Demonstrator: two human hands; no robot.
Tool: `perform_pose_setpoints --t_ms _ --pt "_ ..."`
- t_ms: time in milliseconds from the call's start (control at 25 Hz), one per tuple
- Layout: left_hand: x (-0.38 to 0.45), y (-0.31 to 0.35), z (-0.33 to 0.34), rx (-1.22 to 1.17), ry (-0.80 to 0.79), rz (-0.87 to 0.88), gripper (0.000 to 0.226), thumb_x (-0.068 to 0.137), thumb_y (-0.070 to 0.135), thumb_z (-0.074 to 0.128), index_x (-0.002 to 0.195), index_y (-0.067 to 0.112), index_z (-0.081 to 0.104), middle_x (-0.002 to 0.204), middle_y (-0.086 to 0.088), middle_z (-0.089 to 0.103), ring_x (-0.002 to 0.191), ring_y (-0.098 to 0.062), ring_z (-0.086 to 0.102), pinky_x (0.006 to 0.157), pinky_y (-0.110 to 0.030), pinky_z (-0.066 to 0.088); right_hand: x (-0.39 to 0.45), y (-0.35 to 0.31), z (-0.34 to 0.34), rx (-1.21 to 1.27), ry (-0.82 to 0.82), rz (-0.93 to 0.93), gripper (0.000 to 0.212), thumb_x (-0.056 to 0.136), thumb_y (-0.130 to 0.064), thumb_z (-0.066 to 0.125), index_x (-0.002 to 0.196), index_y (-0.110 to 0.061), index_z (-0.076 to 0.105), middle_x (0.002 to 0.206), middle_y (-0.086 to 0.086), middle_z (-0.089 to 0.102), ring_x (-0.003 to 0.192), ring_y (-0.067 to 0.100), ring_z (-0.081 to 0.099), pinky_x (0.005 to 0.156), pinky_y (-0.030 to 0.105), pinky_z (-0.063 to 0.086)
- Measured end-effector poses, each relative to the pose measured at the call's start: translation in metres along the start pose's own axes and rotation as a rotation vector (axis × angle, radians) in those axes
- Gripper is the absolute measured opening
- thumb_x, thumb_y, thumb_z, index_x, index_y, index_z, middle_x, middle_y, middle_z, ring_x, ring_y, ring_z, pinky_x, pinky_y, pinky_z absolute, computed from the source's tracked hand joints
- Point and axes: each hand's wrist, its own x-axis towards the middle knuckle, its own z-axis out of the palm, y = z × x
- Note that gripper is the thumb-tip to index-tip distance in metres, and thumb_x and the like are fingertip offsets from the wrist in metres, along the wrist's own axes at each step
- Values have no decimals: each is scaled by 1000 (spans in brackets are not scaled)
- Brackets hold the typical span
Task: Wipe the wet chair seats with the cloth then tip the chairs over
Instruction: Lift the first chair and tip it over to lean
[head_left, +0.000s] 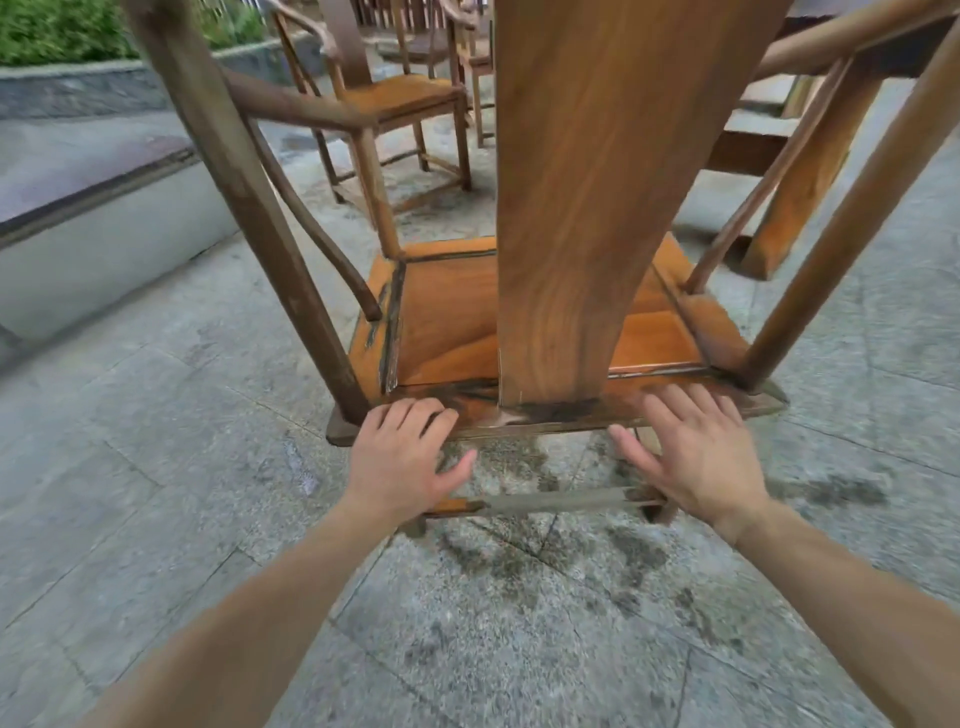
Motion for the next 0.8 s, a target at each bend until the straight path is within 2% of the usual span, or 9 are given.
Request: perform_pose_setpoints --t_ms 160,280,520,800 --pt "-13 -24 79 75 16 27 45 86 52 60 106 13 70 106 -7 69 94 -28 67 75 -41 55 -6 26 94 -89 -2 -18 56 88 -61 44 113 -15 65 96 7 64 89 34 60 74 44 48" --pt "-11 -39 112 102 37 16 50 87 56 54 107 12 68 106 -8 68 94 -30 67 73 -41 55 -2 36 129 -111 21 -21 61 88 -67 42 117 -18 64 109 3 66 98 31 60 79 43 46" --pt "-4 -47 136 117 59 -27 57 83 61 51 108 12 67 106 -9 66 93 -33 63 76 -43 52 10 39 159 -89 131 -55 66 89 -70 40 112 -13 66 116 4 66 104 32 60 86 45 44" --pt "-6 -49 137 144 0 -64 57 80 61 52 107 12 65 106 -9 65 93 -33 61 75 -43 51 21 44 162 -77 175 -135 69 88 -76 38 101 -14 65 109 4 66 93 31 58 75 42 40"
